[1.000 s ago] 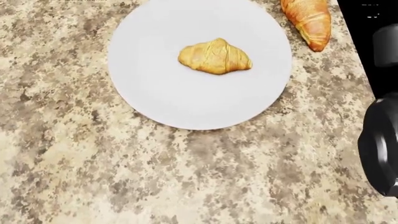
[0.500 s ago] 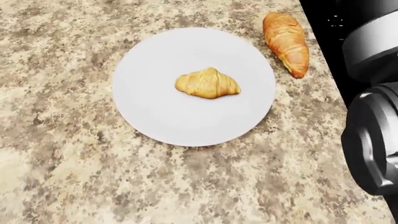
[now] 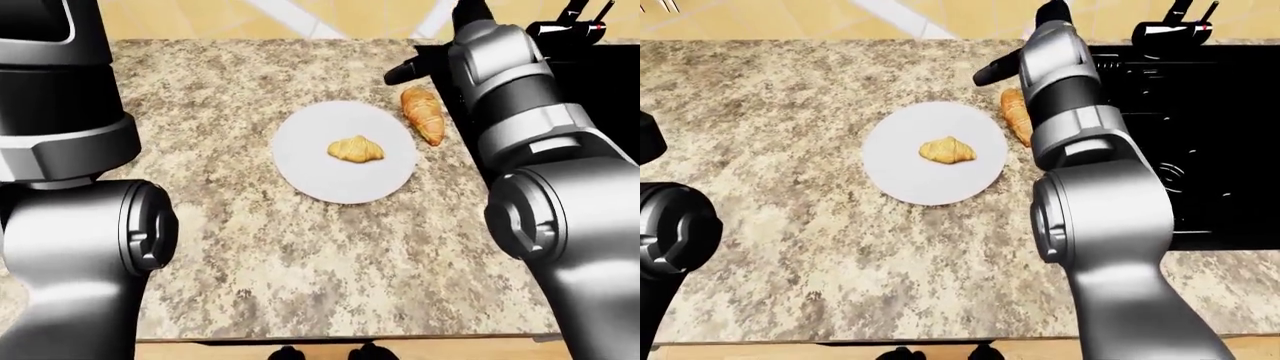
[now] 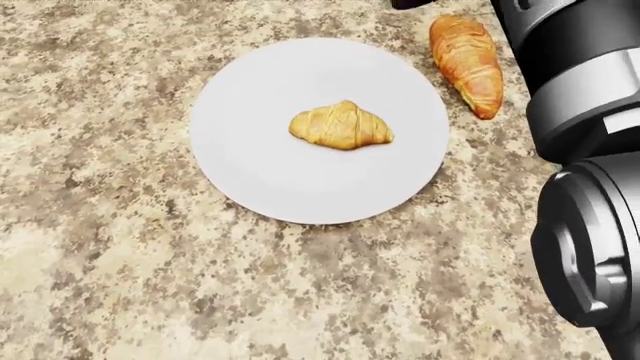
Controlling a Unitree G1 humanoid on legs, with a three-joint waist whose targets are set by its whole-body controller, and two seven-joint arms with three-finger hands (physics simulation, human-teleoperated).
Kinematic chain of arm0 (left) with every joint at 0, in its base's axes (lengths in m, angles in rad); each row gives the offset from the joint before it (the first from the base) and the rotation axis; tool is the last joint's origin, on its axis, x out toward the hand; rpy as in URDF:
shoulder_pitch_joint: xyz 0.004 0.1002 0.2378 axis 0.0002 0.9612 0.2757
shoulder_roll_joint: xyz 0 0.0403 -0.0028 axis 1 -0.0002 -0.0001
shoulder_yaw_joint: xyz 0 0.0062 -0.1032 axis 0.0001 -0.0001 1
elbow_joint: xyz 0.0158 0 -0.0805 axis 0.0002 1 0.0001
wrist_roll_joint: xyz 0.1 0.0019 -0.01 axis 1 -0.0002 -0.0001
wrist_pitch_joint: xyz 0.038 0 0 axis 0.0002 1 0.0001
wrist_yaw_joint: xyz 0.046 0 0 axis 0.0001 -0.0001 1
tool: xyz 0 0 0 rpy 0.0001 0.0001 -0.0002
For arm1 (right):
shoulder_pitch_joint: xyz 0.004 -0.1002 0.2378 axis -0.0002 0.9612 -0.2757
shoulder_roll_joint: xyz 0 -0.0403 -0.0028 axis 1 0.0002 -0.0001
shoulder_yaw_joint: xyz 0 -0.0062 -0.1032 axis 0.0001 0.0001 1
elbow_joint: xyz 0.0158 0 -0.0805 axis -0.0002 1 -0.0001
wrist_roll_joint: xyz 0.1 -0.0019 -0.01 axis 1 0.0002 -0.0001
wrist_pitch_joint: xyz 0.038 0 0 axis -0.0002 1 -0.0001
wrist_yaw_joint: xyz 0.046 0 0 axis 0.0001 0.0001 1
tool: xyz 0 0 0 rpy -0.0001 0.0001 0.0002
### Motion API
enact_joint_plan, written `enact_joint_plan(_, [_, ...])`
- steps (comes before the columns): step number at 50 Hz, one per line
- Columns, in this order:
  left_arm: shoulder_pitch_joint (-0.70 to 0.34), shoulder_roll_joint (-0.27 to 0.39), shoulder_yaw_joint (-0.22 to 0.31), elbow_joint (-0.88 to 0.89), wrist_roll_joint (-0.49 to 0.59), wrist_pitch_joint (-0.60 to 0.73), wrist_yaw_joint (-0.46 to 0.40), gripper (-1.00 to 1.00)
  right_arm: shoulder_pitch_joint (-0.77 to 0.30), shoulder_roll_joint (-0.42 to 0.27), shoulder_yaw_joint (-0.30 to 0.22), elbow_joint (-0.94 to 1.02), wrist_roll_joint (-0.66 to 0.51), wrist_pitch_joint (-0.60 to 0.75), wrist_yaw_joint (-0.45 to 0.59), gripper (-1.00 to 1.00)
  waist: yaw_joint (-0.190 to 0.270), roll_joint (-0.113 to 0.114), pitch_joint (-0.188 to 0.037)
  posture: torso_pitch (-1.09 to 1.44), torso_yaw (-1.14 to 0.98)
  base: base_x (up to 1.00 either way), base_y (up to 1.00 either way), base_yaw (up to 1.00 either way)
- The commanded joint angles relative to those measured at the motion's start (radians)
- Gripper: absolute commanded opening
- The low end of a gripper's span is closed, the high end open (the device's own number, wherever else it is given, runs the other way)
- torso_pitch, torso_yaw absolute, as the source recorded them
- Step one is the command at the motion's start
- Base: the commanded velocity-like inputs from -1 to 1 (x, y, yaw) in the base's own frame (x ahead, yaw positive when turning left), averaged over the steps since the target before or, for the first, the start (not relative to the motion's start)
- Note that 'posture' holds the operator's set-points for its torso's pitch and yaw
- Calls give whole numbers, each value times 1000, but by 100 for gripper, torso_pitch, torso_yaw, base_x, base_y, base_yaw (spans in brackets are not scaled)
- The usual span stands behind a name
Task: Place the pastries on the plates.
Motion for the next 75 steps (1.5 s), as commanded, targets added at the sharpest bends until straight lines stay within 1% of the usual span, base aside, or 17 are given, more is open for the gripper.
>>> enact_joint_plan(1, [-35,10,9,-27,4,-20,4,100,-36,-12,7,-37,-24,-11,-5,100,0,1,-42,24,0,0,0,0])
enact_joint_plan(5, [-37,7,6,-22,9,-22,-1,100,-20,-26,16,-31,-54,0,-23,100,1,1,-44,24,0,0,0,0])
enact_joint_plan(15, [-40,4,8,-28,16,-20,-6,100,11,-36,-15,-9,-62,-10,-91,100,5,-1,-45,24,0,0,0,0])
enact_joint_plan(22, [-24,3,8,-52,19,-8,-12,100,30,-29,-9,2,-73,-26,-105,100,5,-2,-46,24,0,0,0,0])
enact_joint_plan(27, [-10,6,10,-67,22,-1,-16,100,50,-23,9,3,-97,-22,-75,100,4,-2,-47,24,0,0,0,0])
enact_joint_plan(59, [-6,13,12,-72,22,-2,-22,100,72,-8,30,-3,-179,52,42,100,5,0,-49,24,0,0,0,0])
enact_joint_plan(60, [-7,12,13,-71,22,-1,-21,100,72,-8,34,-3,-184,46,47,94,5,0,-49,24,0,0,0,0])
enact_joint_plan(61, [-6,12,12,-71,22,-3,-22,100,71,-7,29,-3,-183,51,45,62,5,1,-49,24,0,0,0,0])
enact_joint_plan(62, [-7,13,12,-70,24,-3,-21,100,71,-8,29,-4,-185,49,43,40,5,1,-49,24,0,0,0,0])
enact_joint_plan(64, [-9,14,13,-69,23,-3,-21,100,69,-7,27,-5,-186,50,43,8,5,1,-49,24,0,0,0,0])
enact_joint_plan(65, [-12,15,13,-69,23,-1,-23,100,69,-7,29,-4,-189,51,49,2,5,1,-49,24,0,0,0,0])
enact_joint_plan(67, [-15,16,14,-67,23,0,-23,100,65,-8,23,-4,-186,50,39,-37,5,1,-49,24,0,0,0,0])
enact_joint_plan(71, [-15,11,14,-59,21,-7,-20,100,58,-11,19,-4,-184,53,39,-40,4,0,-49,24,0,0,0,0])
enact_joint_plan(72, [-14,12,11,-57,23,-11,-20,100,58,-12,16,-4,-182,53,39,-46,4,0,-49,24,0,0,0,0])
enact_joint_plan(73, [-19,13,11,-52,24,-14,-20,100,57,-13,18,-3,-184,53,41,-62,4,0,-50,24,0,0,0,0])
enact_joint_plan(74, [-23,14,12,-49,23,-13,-21,100,54,-15,20,-4,-186,51,45,-100,4,0,-50,24,0,0,0,0])
enact_joint_plan(75, [-27,16,11,-43,25,-15,-21,100,54,-15,20,-4,-186,53,47,-100,4,0,-50,24,0,0,0,0])
